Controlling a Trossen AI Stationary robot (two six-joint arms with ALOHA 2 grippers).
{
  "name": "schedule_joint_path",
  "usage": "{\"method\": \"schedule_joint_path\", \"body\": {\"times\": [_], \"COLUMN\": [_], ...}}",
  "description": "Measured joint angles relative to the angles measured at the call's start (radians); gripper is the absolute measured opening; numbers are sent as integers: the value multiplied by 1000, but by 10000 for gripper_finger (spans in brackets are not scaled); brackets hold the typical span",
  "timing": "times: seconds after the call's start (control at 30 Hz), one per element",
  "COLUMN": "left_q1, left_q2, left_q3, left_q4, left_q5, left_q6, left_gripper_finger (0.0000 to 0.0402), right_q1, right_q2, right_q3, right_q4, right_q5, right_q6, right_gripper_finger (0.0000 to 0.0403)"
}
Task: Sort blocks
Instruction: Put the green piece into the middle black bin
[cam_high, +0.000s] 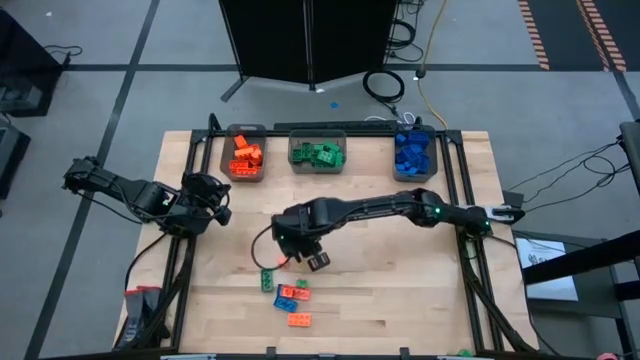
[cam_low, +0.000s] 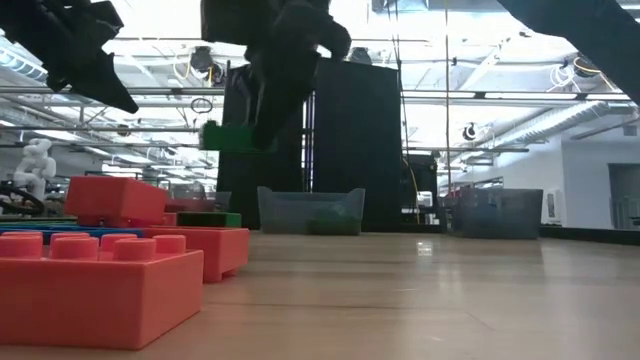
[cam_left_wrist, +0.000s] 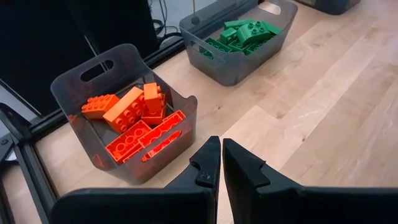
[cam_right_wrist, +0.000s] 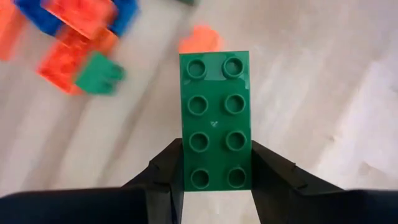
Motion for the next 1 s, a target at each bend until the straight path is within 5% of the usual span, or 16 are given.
{"method": "schedule_joint_path", "body": {"times": [1.0], "left_q1": [0], "left_q2": [0], "left_q3": [0], "left_q4": [0], "left_q5": [4], "left_q6": [-2], "left_gripper_finger": [23], "right_q1": [-377], "right_q2": [-14], "right_q3": [0], "right_q4": [-12], "right_q5": [21], "right_q6": [-141], "right_gripper_finger": [121]}}
